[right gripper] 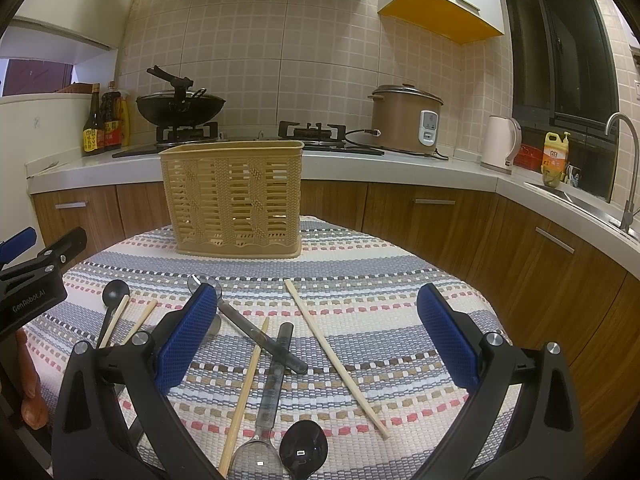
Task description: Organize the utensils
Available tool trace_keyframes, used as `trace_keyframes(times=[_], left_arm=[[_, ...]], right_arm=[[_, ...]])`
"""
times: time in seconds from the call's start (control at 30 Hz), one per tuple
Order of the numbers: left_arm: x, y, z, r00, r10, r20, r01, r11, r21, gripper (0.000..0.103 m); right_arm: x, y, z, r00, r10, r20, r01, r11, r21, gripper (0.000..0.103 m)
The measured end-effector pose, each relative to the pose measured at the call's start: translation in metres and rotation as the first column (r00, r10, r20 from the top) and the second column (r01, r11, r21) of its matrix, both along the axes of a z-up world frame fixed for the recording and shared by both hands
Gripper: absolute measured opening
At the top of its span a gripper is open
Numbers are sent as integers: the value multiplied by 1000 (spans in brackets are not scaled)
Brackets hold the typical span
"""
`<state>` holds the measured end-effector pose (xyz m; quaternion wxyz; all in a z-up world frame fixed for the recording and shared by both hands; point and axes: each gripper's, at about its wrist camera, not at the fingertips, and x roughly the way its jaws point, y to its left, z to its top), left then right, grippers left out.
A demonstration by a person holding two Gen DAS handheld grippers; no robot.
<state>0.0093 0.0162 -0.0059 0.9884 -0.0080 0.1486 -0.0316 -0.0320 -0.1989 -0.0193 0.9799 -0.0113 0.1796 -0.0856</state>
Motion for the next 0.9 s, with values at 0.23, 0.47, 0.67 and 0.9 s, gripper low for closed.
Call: trace_keyframes(times=[0.23,0.47,0.67,0.9], left_arm=[[3,0,-1,999,-32,-24,32,999,-11,95],[27,28,-10,967,-123,-222,89,984,-157,93],[63,54,-19,797,-340,-499,214,932,-293,75],[91,27,-34,651,-368,-664,245,930,-275,64]], right_arm=[[3,-2,-3,999,-43,-15,43,999,-7,95],[14,-10,-8,995,-36,-95,38,999,25,95],[30,-10,-3,973,-3,-230,-3,1000,-26,95],[76,-20,12,882,157,-445,-189,981,-30,89]])
